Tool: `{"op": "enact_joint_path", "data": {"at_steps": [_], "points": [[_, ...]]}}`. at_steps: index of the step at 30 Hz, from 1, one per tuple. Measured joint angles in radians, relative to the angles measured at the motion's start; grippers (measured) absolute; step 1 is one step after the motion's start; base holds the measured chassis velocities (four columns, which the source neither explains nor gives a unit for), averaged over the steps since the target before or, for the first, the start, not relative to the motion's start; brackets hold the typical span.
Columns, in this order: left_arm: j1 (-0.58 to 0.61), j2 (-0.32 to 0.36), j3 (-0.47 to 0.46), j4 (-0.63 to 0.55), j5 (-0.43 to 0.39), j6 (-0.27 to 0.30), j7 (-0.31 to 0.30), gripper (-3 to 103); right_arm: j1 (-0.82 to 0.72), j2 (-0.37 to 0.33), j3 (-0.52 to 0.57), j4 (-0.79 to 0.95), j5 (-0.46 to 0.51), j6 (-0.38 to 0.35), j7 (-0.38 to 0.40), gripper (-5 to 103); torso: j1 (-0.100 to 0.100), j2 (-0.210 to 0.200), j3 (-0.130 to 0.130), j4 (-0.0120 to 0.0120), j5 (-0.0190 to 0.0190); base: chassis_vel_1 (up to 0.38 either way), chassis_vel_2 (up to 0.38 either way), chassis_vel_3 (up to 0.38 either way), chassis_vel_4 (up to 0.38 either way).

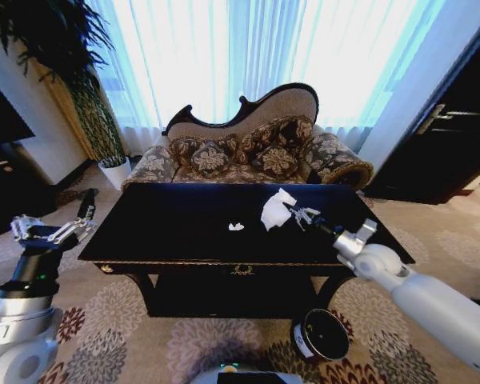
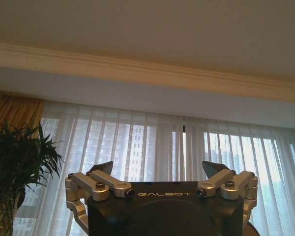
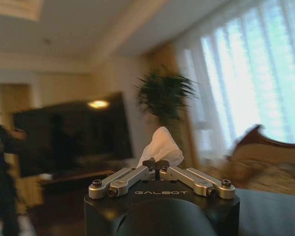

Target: Move to the front of the table and place the trash on the table into the trash bin.

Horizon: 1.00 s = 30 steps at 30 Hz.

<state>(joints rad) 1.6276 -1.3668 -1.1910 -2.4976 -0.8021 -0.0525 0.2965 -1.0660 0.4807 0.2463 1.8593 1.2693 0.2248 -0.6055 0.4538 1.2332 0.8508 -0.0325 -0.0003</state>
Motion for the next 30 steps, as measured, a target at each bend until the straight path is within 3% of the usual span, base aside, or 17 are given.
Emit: {"op": "enact_joint_path", "data": {"at_steps": [5, 8, 9, 13, 15, 19, 20, 22, 27, 30], "points": [[-0.005, 0.001, -0.011, -0.001, -0.021, 0.000, -0.007, 100, -0.121, 0.024, 0.107, 0.033, 0.037, 0.005, -0.089, 0, 0.000, 0.000, 0.000, 0.0002, -0.0002, 0.000, 0.000, 0.000, 0.000], [-0.006, 0.000, -0.016, 0.003, -0.024, -0.001, -0.008, 100, -0.257, 0.052, 0.203, 0.013, 0.032, 0.017, -0.219, 0, 0.000, 0.000, 0.000, 0.0001, 0.0001, 0.000, 0.000, 0.000, 0.000], [-0.006, 0.000, -0.016, 0.003, -0.024, -0.001, -0.008, 100, -0.257, 0.052, 0.203, 0.013, 0.032, 0.017, -0.219, 0, 0.000, 0.000, 0.000, 0.0001, 0.0001, 0.000, 0.000, 0.000, 0.000], [-0.012, 0.008, -0.020, 0.010, -0.029, -0.001, -0.012, 100, -0.419, 0.115, 0.331, -0.016, 0.010, 0.047, -0.355, 0, 0.000, 0.000, 0.000, -0.0003, 0.0003, 0.000, 0.000, 0.000, 0.000], [-0.012, 0.007, -0.021, 0.008, -0.030, -0.001, -0.013, 100, -0.434, 0.124, 0.348, -0.020, 0.006, 0.051, -0.374, 0, 0.000, 0.000, 0.000, -0.0002, 0.0003, 0.000, 0.000, 0.000, 0.000], [-0.008, -0.001, -0.015, -0.002, -0.033, 0.008, -0.015, 100, -0.558, 0.162, 0.470, -0.075, 0.001, 0.074, -0.498, 0, 0.000, 0.000, 0.000, 0.0000, 0.0000, 0.000, 0.000, 0.000, 0.000], [-0.008, -0.001, -0.015, -0.002, -0.033, 0.008, -0.015, 100, -0.558, 0.162, 0.470, -0.075, 0.001, 0.074, -0.498, 0, 0.000, 0.000, 0.000, 0.0000, 0.0000, 0.000, 0.000, 0.000, 0.000], [-0.009, 0.000, -0.015, -0.002, -0.031, 0.010, -0.015, 100, -0.608, 0.163, 0.510, -0.150, -0.012, 0.096, -0.593, 0, 0.000, 0.000, 0.000, -0.0003, 0.0001, 0.000, 0.000, 0.000, 0.000], [-0.008, 0.000, -0.017, -0.003, -0.032, 0.011, -0.016, 100, -0.628, 0.188, 0.516, -0.243, -0.067, 0.103, -0.703, 0, 0.000, 0.000, 0.000, -0.0001, 0.0000, 0.000, 0.000, 0.000, 0.000], [-0.006, 0.001, -0.018, -0.003, -0.033, 0.020, -0.021, 100, -0.569, 0.217, 0.418, -0.372, -0.152, 0.140, -0.731, 0, 0.000, 0.000, 0.000, -0.0003, 0.0002, 0.000, 0.000, 0.000, 0.000]]}}
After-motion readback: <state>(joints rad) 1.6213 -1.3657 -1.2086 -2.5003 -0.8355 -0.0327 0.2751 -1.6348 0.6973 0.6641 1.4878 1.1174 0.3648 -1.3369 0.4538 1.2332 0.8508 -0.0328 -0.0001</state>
